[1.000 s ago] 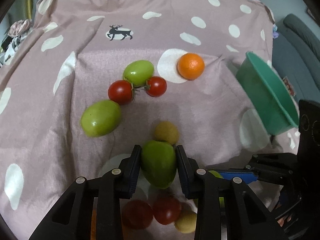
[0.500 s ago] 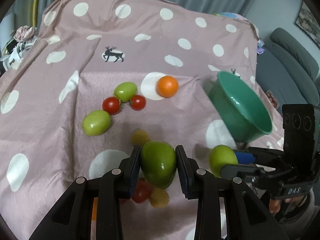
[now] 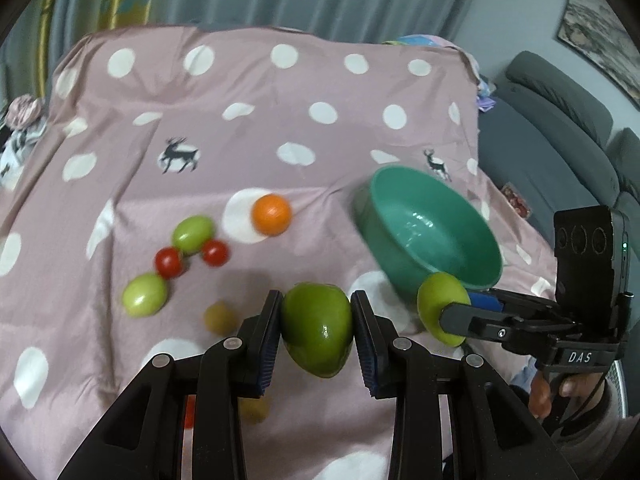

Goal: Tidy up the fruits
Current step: 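Carry both green tomatoes over the green bowl and open both tools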

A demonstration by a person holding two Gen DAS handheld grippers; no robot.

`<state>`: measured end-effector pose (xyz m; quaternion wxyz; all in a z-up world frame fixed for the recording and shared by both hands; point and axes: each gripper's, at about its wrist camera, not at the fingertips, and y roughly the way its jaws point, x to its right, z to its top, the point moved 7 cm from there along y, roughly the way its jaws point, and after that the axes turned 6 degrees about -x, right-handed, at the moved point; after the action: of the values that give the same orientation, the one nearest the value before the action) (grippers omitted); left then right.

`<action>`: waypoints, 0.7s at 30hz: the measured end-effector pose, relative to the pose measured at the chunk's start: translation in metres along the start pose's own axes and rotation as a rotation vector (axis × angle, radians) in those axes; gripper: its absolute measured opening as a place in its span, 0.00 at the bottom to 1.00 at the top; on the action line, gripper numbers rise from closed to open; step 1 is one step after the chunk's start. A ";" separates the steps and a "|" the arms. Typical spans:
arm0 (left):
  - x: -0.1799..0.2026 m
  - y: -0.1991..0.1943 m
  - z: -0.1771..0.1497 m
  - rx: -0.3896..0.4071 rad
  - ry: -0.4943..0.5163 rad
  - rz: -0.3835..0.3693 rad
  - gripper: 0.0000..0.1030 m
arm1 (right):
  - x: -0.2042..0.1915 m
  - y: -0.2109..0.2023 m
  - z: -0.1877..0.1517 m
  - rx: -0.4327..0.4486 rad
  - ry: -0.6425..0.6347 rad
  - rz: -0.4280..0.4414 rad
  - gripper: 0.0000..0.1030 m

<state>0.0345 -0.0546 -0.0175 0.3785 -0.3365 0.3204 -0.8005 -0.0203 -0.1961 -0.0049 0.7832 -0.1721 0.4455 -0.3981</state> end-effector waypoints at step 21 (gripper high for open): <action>0.116 0.088 0.055 -0.030 0.239 -0.059 0.34 | 0.091 -0.064 0.010 0.171 0.086 -0.261 0.42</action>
<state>0.0554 -0.2088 -0.0189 0.3089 -0.2532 0.3652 -0.8409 -0.0156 -0.3081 -0.0104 0.7166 -0.1442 0.4171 -0.5401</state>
